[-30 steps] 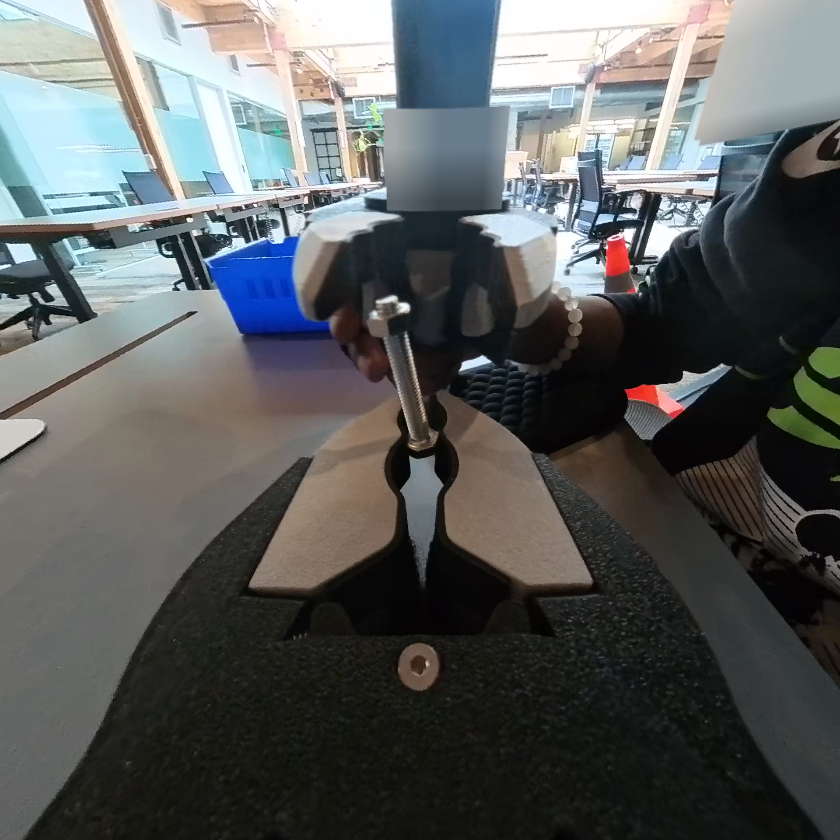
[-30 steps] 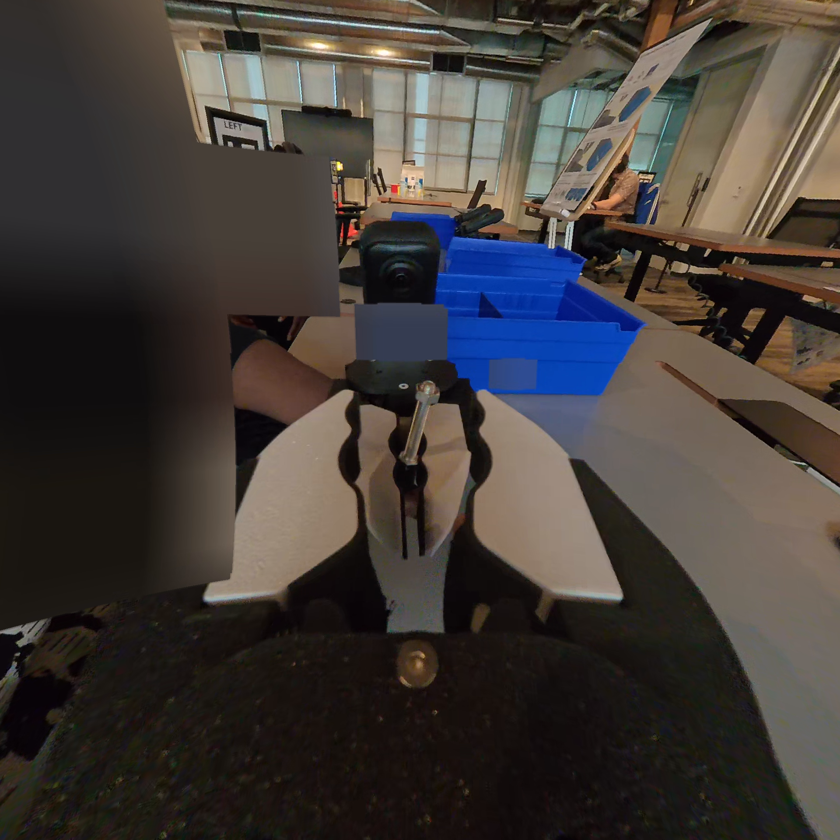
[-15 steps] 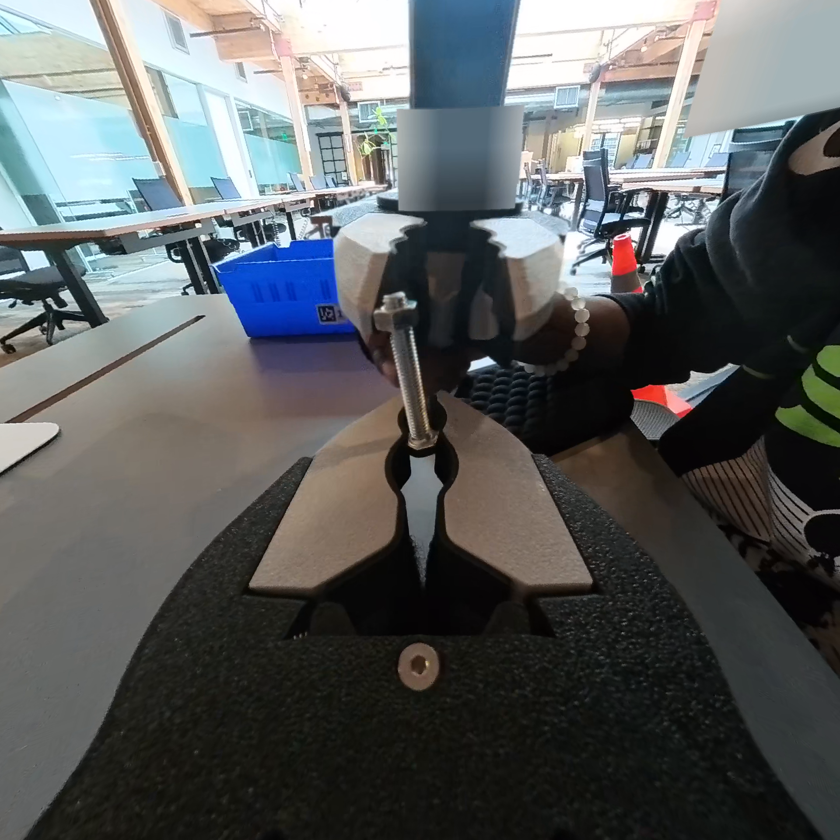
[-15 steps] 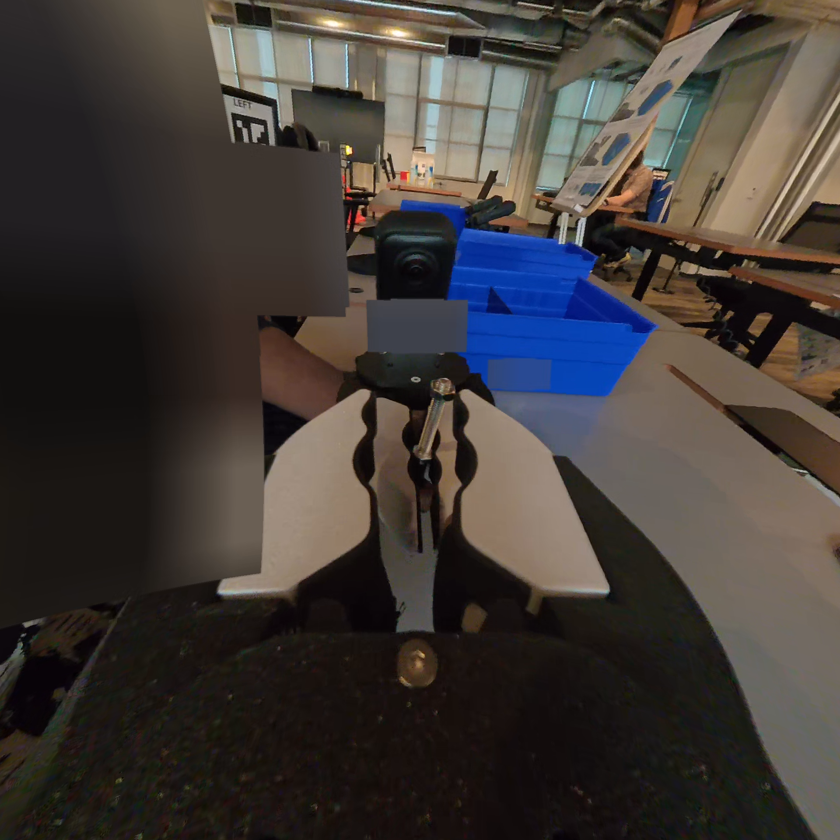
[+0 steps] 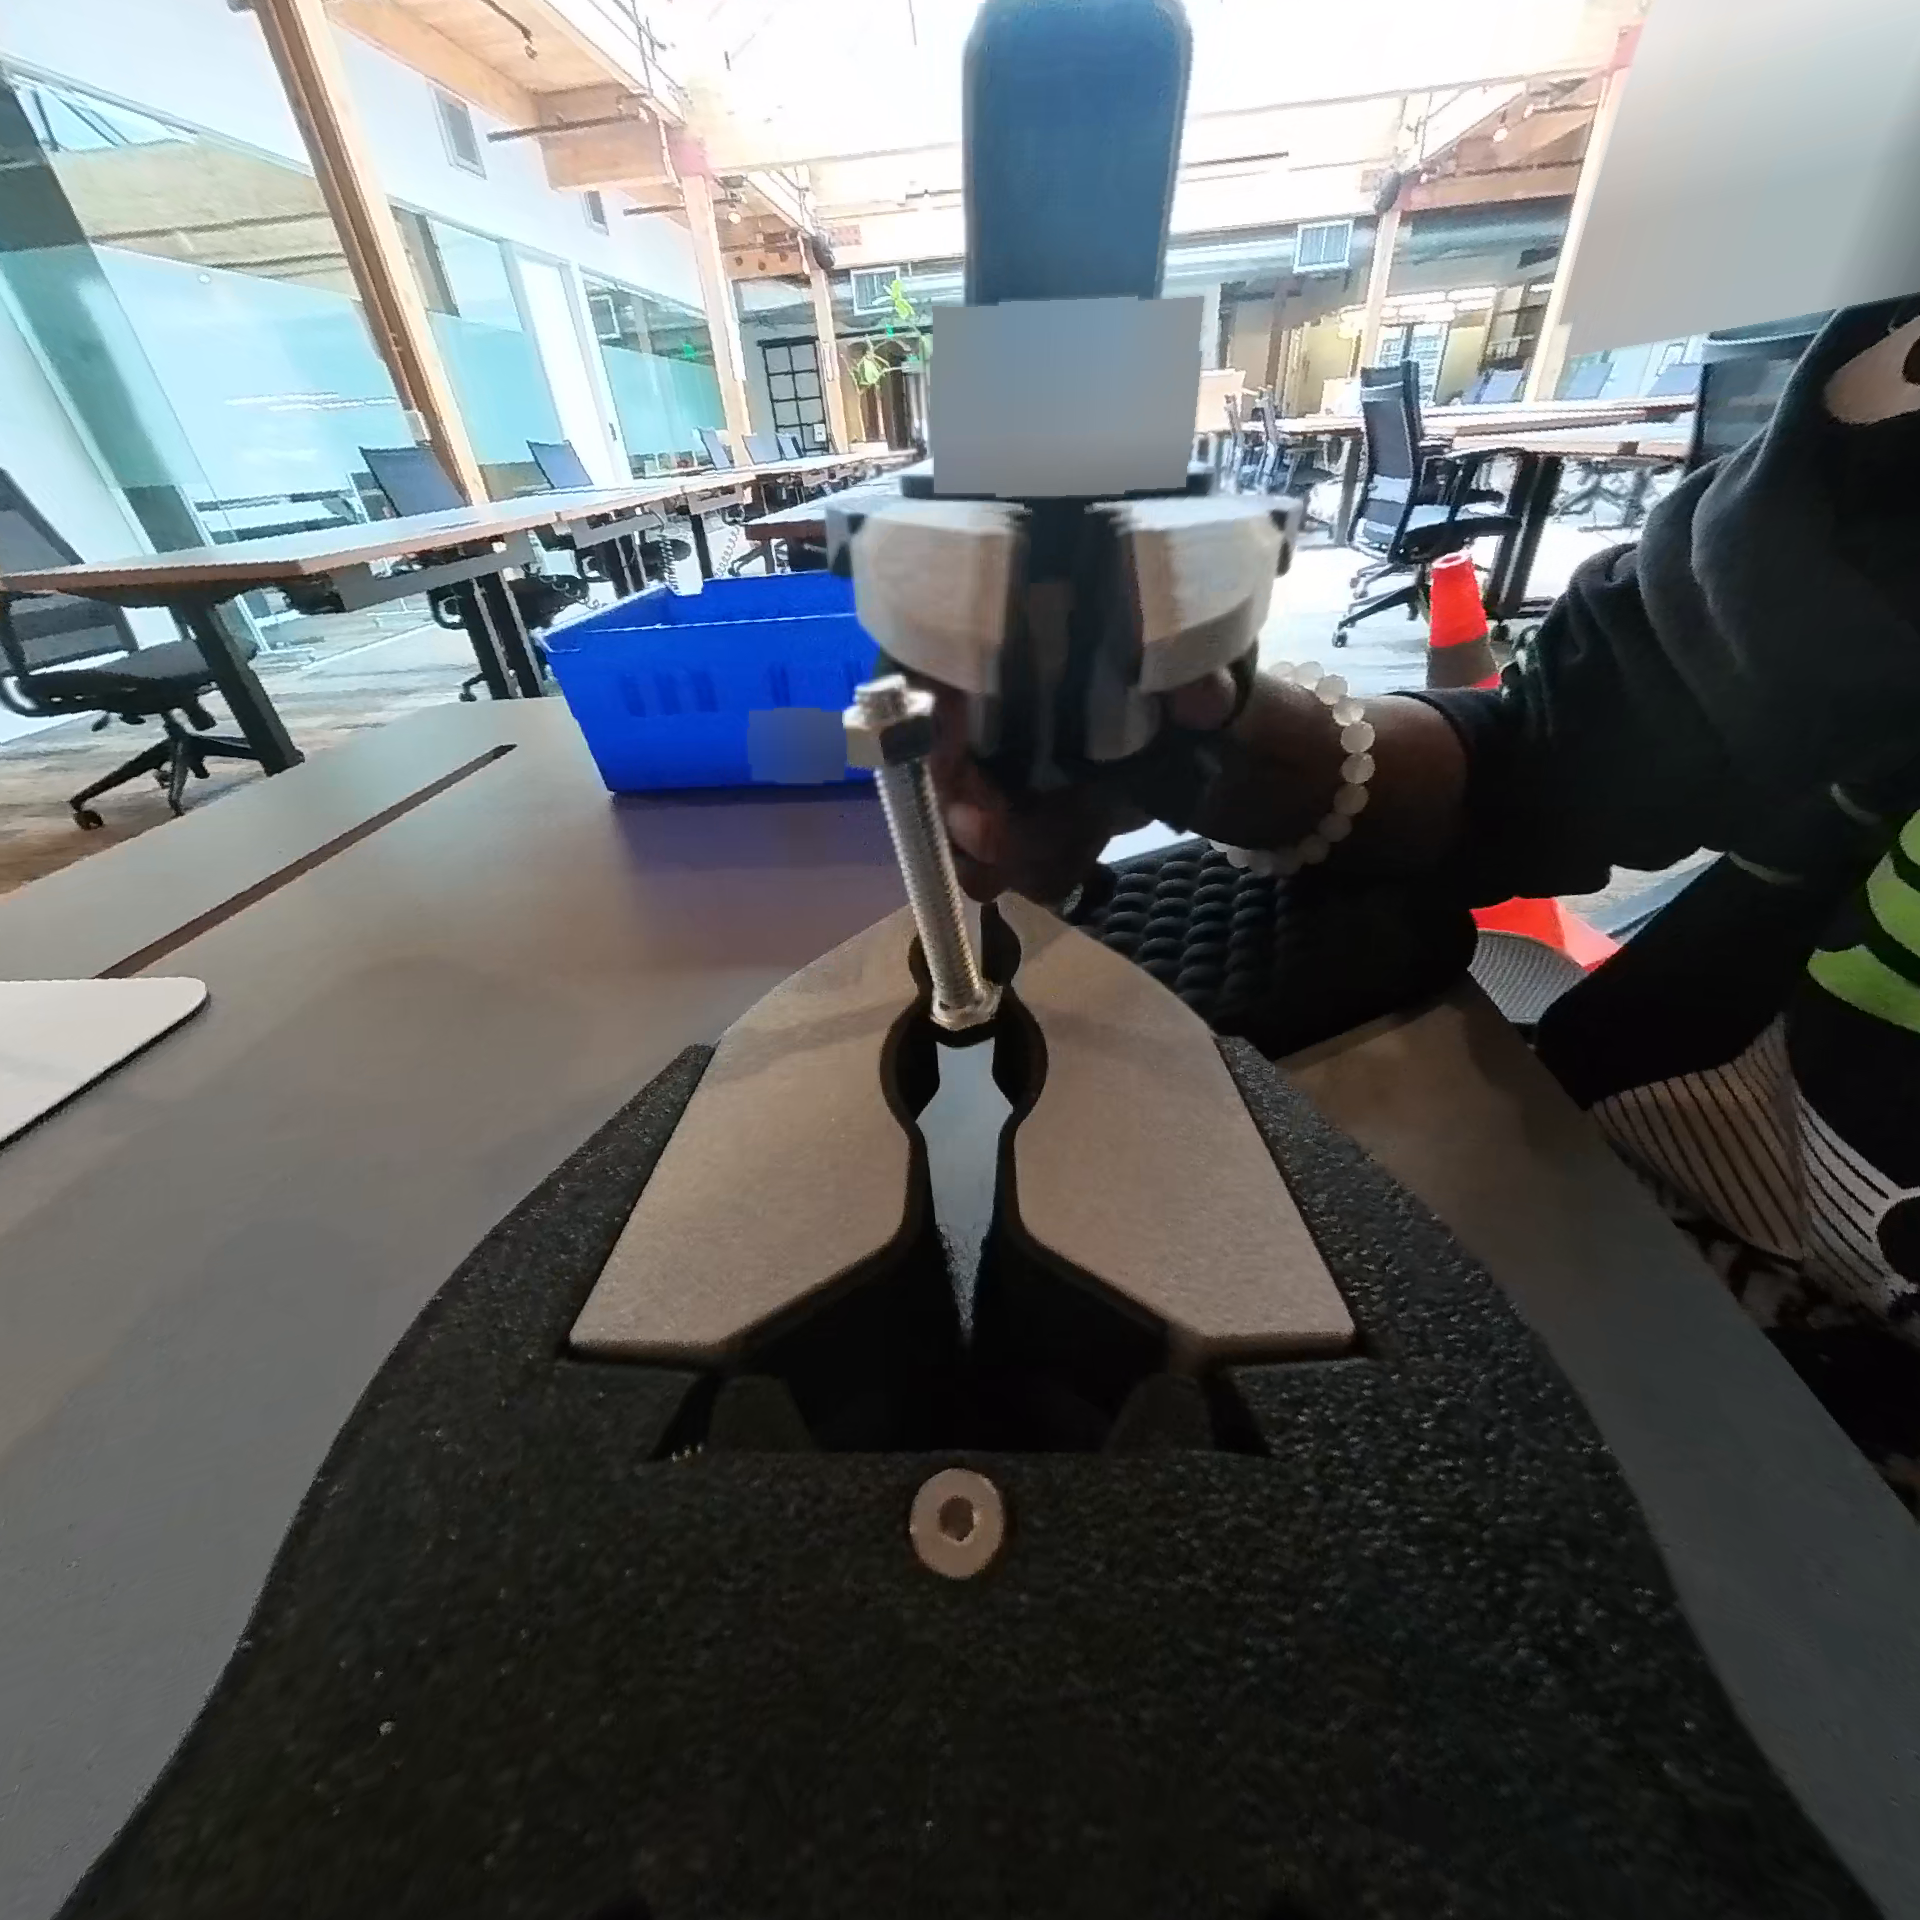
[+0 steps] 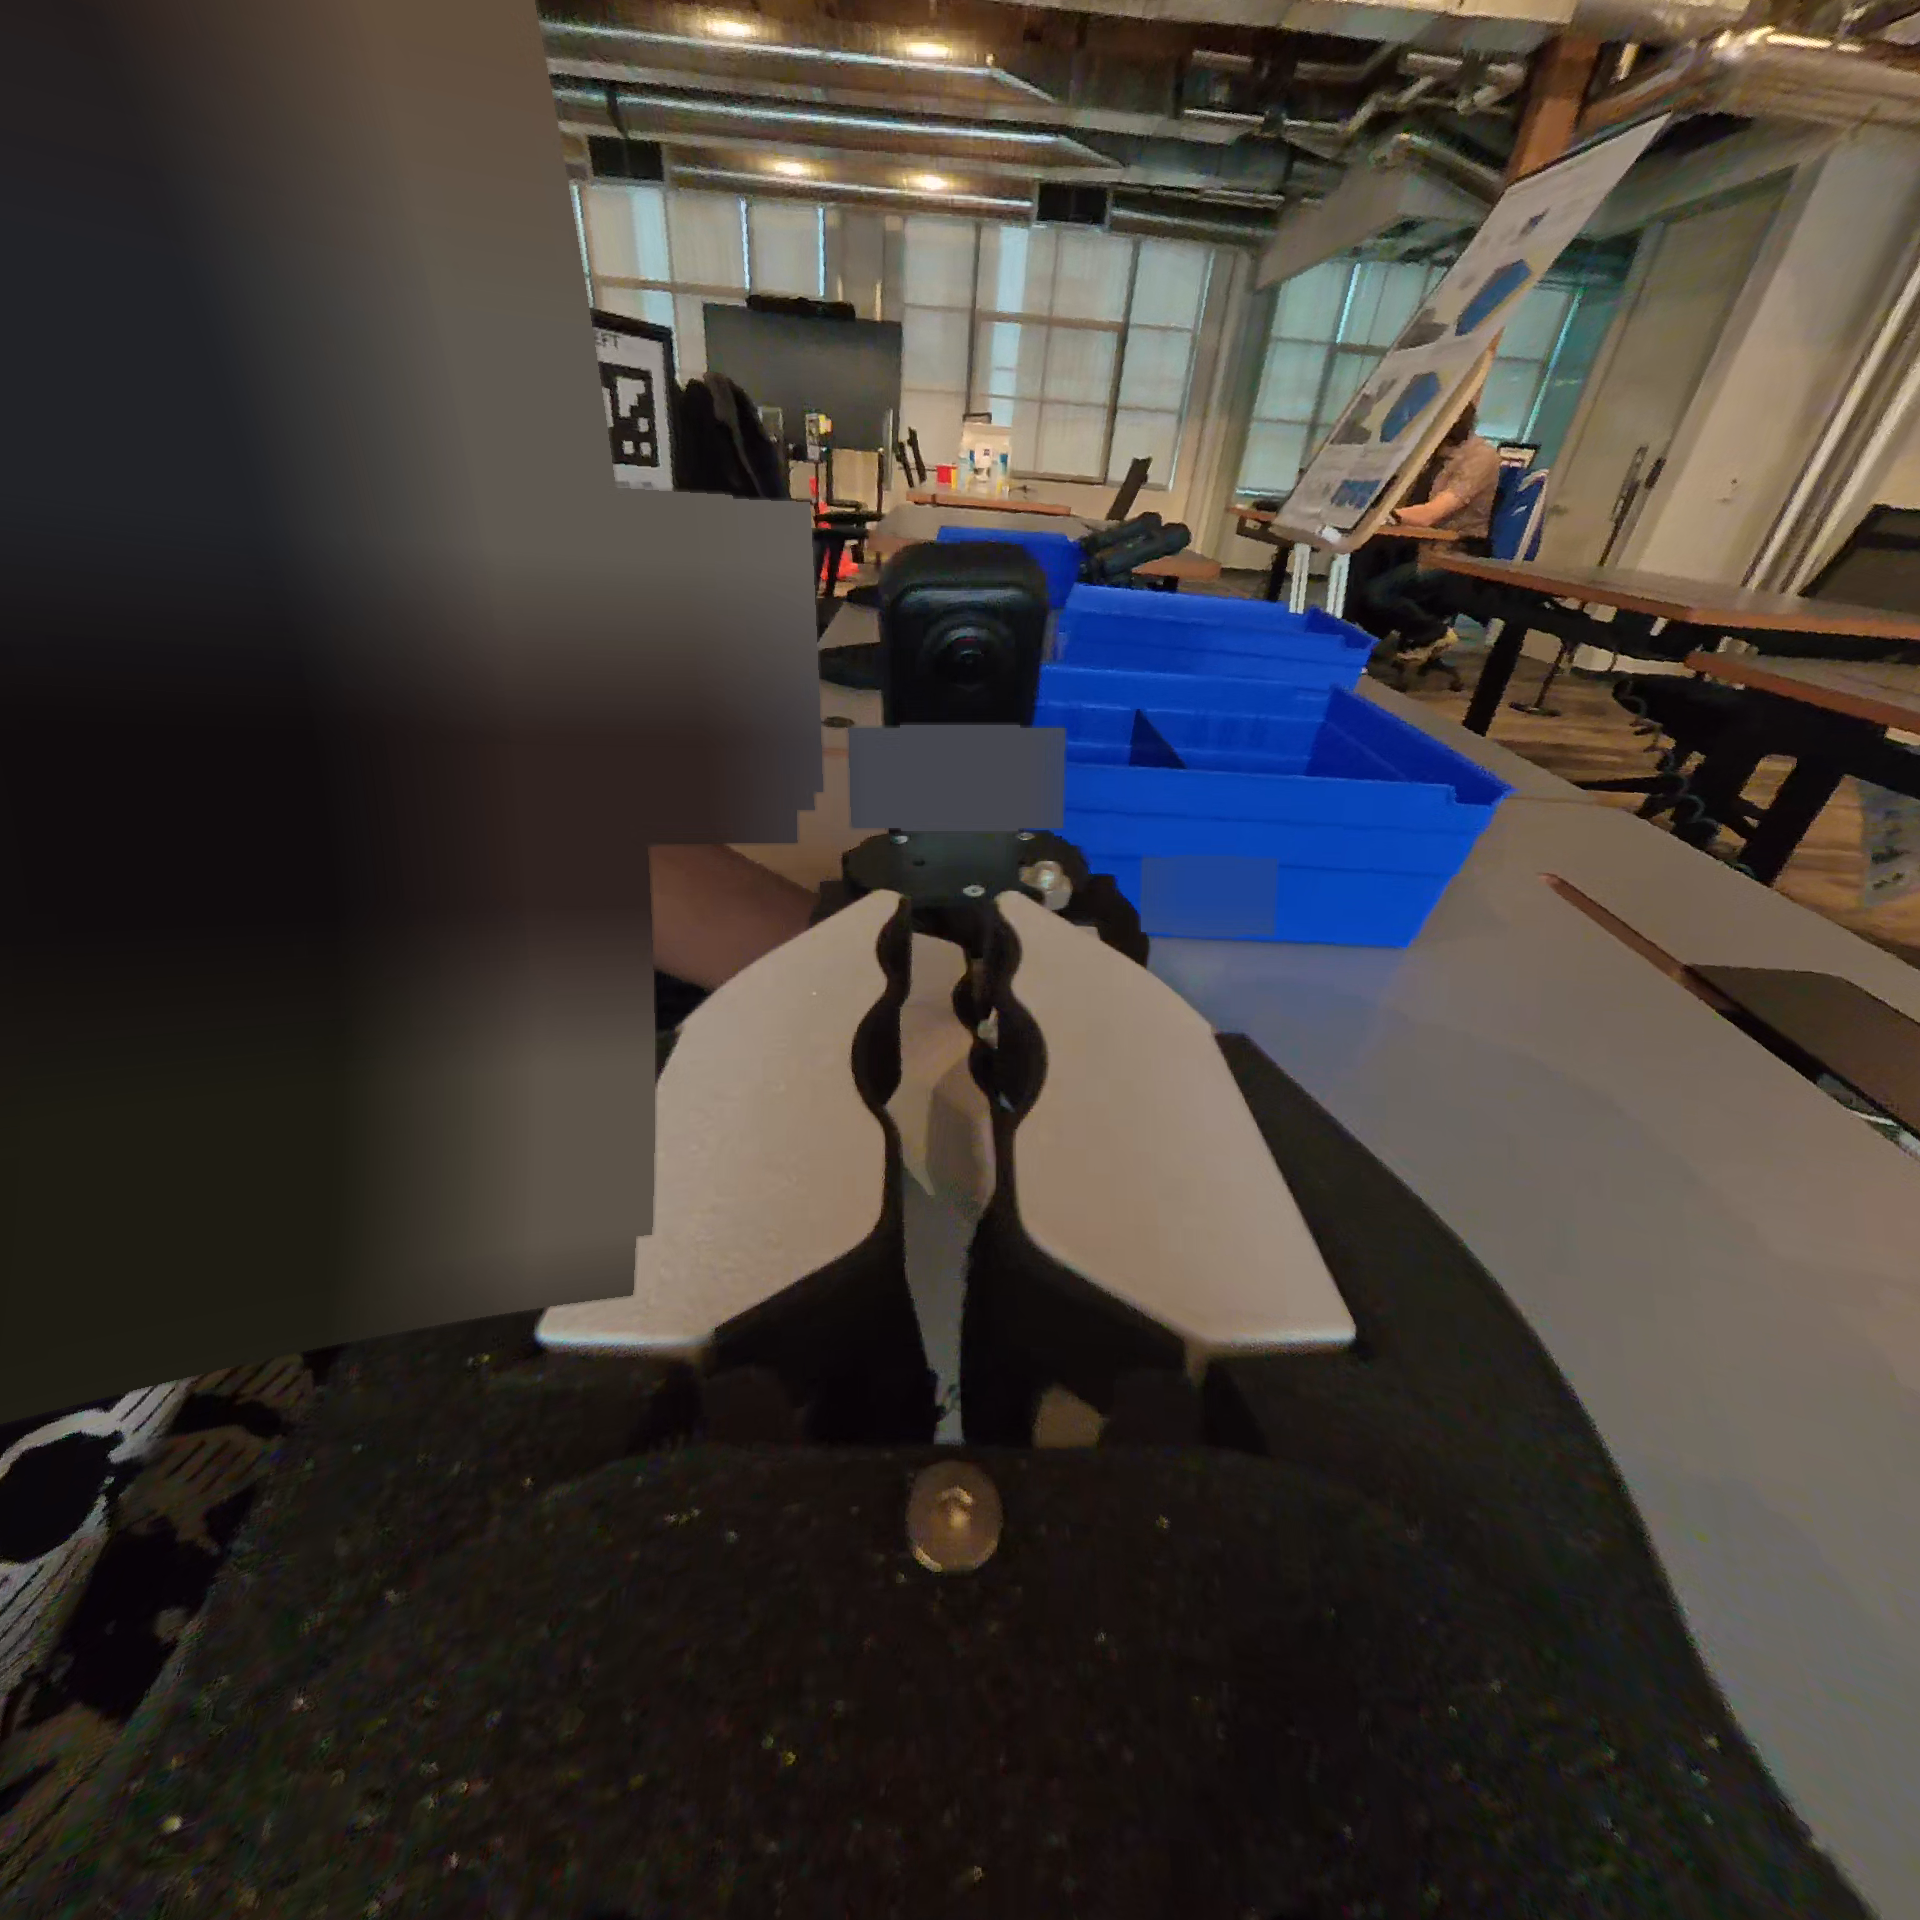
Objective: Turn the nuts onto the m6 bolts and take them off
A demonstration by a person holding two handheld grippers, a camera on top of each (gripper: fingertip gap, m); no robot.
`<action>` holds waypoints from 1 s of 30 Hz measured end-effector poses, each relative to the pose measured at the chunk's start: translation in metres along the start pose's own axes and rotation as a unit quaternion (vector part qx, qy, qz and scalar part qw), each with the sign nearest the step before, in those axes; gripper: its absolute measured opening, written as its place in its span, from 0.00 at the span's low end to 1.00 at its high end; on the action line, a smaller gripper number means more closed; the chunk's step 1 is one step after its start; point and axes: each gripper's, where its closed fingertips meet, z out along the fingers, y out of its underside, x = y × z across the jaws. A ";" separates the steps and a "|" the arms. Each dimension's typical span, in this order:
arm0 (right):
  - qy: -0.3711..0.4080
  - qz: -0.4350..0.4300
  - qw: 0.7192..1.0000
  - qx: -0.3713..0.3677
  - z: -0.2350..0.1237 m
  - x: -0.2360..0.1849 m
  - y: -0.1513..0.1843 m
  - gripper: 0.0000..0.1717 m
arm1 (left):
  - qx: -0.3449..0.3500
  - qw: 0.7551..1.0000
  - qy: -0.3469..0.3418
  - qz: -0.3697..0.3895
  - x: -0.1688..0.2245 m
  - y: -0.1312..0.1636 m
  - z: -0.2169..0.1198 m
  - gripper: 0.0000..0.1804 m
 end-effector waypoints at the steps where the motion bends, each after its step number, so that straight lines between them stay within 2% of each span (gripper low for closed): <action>1: 0.008 0.001 1.000 0.000 0.001 0.002 0.000 0.11 | -0.001 1.000 0.000 0.003 0.001 0.000 0.001 0.03; 3: 0.019 0.002 1.000 -0.007 0.004 0.004 0.003 0.22 | -0.003 1.000 0.001 0.006 0.002 0.001 0.003 0.03; 4: 0.017 0.001 1.000 -0.013 0.006 0.003 0.005 0.22 | -0.004 1.000 0.000 0.007 0.002 0.002 0.003 0.03; 6: 0.013 -0.006 1.000 -0.016 0.007 -0.001 0.005 0.19 | -0.004 1.000 -0.006 0.008 0.000 0.002 0.002 0.03; 8: 0.000 -0.012 1.000 -0.007 0.007 -0.006 0.001 0.12 | -0.004 1.000 -0.012 0.007 -0.003 0.002 0.001 0.03; 10: 0.013 -0.010 1.000 0.000 0.006 -0.002 -0.002 0.13 | -0.003 1.000 -0.014 0.007 -0.003 0.001 0.001 0.03; 12: 0.031 -0.005 0.999 0.001 0.005 0.005 -0.002 0.20 | -0.002 1.000 -0.013 0.009 -0.003 0.001 0.002 0.03; 19: -0.004 -0.026 0.999 -0.018 0.013 -0.013 0.002 0.15 | -0.007 1.000 -0.016 0.009 -0.003 0.002 0.002 0.03; 24: 0.041 -0.055 0.998 -0.007 0.002 0.012 -0.007 0.17 | 0.000 1.000 0.012 0.012 0.007 -0.001 0.003 0.03; 26: -0.018 -0.060 0.997 -0.038 0.002 0.005 0.002 0.25 | -0.002 0.999 0.033 0.012 0.015 0.000 0.004 0.03; 28: -0.093 -0.083 0.991 -0.045 0.004 -0.006 0.004 0.25 | -0.004 0.998 0.062 0.008 0.024 0.001 0.005 0.03; 30: -0.152 -0.099 0.983 -0.030 0.004 -0.009 -0.003 0.20 | -0.003 0.997 0.083 0.007 0.032 0.000 0.005 0.03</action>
